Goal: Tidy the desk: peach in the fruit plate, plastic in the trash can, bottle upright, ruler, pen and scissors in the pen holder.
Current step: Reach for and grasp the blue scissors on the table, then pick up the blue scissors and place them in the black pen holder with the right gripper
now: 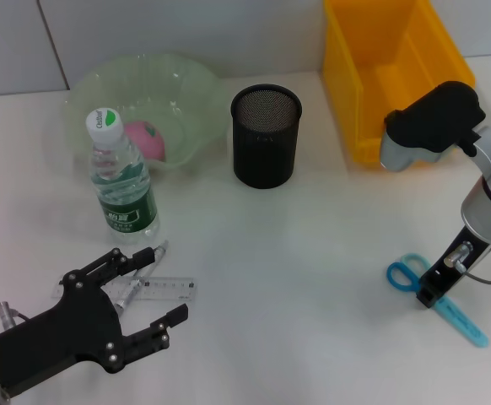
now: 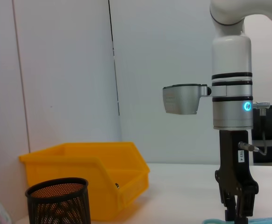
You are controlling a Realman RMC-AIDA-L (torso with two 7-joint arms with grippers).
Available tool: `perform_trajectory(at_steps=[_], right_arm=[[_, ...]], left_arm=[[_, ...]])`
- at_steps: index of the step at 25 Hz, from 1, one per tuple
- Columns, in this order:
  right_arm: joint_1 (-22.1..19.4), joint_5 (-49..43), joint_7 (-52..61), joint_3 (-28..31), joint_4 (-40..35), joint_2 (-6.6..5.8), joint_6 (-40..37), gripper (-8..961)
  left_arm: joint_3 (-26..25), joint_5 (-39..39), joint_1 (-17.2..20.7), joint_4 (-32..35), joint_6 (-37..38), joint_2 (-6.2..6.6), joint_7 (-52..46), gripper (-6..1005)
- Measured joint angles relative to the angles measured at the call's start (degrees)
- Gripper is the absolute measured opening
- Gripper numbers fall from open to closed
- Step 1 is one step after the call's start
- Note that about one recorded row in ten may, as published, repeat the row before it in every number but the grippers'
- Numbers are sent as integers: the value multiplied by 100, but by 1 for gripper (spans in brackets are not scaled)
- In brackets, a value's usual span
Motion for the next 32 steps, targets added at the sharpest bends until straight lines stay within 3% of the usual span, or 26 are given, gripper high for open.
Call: perform_trajectory(at_steps=[6,19,22,26,32], right_arm=[[-28,9,-23,-3,66,5,56,288],[-310,169,-69,97,-439,-5,198,248],[-528,402,-237,462,-935,-3,408,257],[-851,1757,-1046,1415,-1599,-4,1194,268],[-952,3229,-2249,1699,-1575,-14,2256,286]], left_arm=[[0,0,-6,-2,9,0,29,787],[-8,0,-2,-9,65,0,61,787],[-15,0,-2,-9,73,0,61,787],[-44,0,3,-17,90,0,61,787],[-52,-8,-8,-91,91,0,30,787]])
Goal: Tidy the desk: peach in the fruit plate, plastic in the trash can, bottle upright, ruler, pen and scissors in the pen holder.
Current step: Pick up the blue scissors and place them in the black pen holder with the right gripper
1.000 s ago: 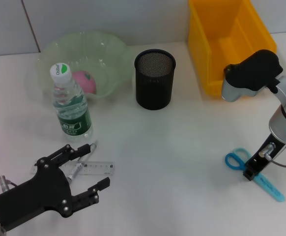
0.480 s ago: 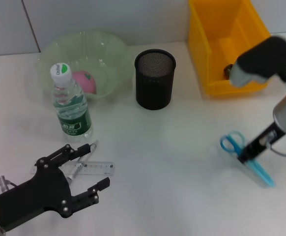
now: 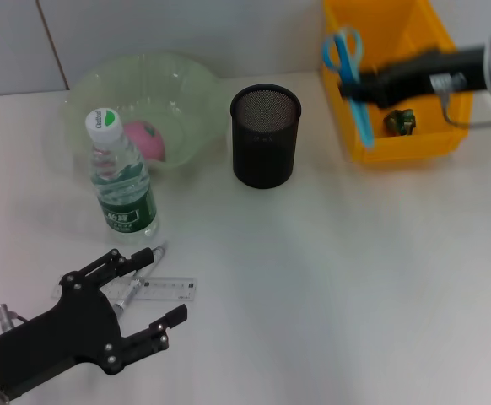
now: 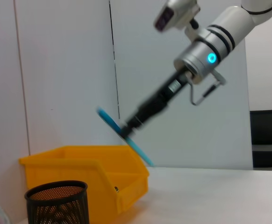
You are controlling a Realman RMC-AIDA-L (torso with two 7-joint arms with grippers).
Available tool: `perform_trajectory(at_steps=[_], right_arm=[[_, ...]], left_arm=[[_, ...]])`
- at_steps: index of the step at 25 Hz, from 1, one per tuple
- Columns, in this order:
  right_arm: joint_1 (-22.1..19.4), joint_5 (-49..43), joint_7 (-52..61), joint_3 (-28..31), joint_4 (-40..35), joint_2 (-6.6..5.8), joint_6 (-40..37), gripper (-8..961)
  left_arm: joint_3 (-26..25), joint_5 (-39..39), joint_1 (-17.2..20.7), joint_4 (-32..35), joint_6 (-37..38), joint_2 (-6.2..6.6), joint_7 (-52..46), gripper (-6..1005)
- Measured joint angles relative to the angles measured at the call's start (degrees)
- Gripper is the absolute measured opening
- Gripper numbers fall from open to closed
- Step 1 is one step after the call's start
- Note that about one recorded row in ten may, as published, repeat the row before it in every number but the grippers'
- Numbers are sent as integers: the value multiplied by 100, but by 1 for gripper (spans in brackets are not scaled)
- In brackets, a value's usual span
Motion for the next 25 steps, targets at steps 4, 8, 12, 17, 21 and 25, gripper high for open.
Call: perform_trajectory(at_steps=[4,8,12,17,21,25], right_arm=[[22,1292,-1436,-323,579,11,1087,297],[118,2131,-2579,-611,1225,13,1663,309],[279,3478,-4221,-869,2133,18,2279,320],[395,5175,-6194,-890,3142,15,2287,335],[507,5732,-7047,-859,3790,12,2267,347],[612,6338,-7837,-871,4362,10,2267,358]], left_arm=[[0,-6,-1,-3,3,0,-19,788],[0,-44,-8,-60,9,0,-30,788],[0,-44,-8,-60,9,0,-30,788],[0,-71,-28,-61,109,10,-130,788],[-6,-71,-28,-55,133,21,-170,788],[-9,-71,-28,-57,145,18,-172,788]])
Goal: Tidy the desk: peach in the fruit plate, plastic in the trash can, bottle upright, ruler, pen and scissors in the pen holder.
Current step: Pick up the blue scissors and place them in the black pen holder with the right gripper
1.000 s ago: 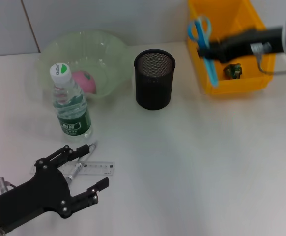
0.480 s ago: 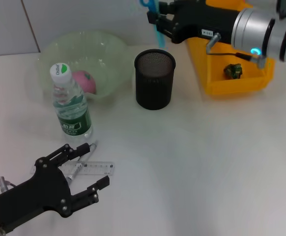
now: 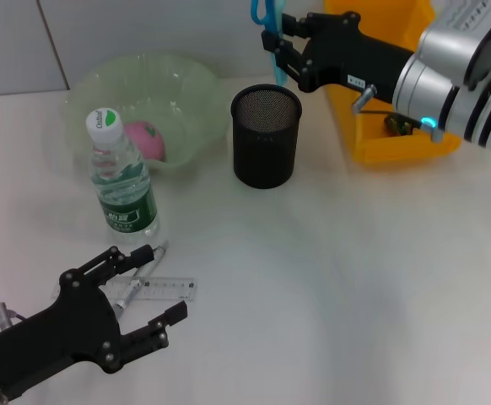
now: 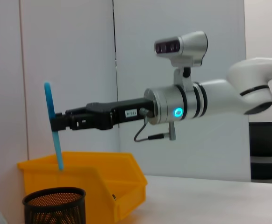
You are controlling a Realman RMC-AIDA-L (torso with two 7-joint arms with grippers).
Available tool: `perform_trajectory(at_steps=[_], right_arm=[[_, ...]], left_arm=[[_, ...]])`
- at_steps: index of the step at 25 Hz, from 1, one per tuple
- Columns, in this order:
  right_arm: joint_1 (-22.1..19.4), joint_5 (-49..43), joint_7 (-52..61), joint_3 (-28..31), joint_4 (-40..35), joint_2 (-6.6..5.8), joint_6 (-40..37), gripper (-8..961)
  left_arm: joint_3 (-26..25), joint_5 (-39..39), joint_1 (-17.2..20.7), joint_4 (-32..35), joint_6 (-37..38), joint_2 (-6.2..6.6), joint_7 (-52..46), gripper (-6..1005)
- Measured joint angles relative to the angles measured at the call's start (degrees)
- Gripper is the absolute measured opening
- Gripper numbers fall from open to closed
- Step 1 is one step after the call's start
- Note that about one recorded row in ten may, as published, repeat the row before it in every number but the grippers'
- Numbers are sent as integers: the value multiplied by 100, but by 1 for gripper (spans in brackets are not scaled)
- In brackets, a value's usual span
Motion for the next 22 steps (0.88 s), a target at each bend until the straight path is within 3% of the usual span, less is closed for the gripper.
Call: perform_trajectory(at_steps=[13,21,22], right_arm=[[450,698,-1012,7,1322,3,-98,396],[347,635,-593,-9,1254,-27,-360,419],[304,550,-360,-12,1162,-46,-417,461]], left_arm=[[12,2,0,16,10,0,33,788],[52,40,0,72,17,23,19,789],[52,40,0,72,17,23,19,789]])
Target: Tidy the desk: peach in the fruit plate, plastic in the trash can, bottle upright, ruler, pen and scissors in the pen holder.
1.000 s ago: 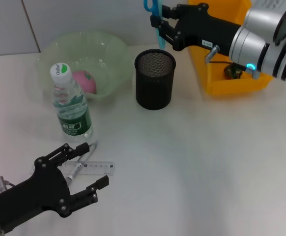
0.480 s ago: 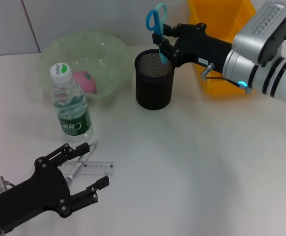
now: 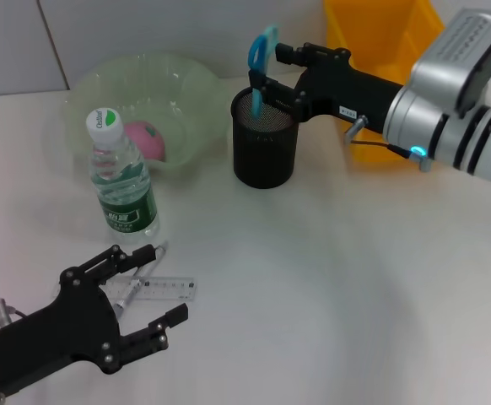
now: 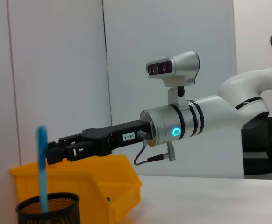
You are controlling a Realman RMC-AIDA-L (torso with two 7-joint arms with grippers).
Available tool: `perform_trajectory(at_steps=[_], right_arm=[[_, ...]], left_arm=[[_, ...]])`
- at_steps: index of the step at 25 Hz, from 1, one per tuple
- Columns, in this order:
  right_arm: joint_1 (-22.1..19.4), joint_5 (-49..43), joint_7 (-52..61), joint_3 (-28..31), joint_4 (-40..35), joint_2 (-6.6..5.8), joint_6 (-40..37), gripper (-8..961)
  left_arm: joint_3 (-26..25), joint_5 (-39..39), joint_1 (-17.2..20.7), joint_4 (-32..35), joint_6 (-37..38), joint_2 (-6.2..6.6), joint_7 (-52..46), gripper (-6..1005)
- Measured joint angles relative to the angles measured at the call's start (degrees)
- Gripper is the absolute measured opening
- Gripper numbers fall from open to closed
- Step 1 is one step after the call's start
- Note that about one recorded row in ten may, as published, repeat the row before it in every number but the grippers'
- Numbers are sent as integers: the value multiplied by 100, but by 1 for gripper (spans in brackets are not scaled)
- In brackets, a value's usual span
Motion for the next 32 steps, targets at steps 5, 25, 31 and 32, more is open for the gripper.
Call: perform_trajectory(at_steps=[5,25,31,32], right_arm=[[-184,-856,977,56,-586,-38,-61,634],[-1108,-4969,3758,2801,-3604,-335,-4602,699],[-1351,-5089,2891,3410,-2486,-454,-5139,696],[-1339,-5095,2826,3545,-2200,-486,-5080,696]], left_arm=[[9,69,57,312,34,12,-104,789],[-352,1121,306,1725,-11,112,-1044,789],[-1043,2007,-170,1961,-25,142,-1552,790],[-1043,2007,-170,1961,-25,142,-1552,790]])
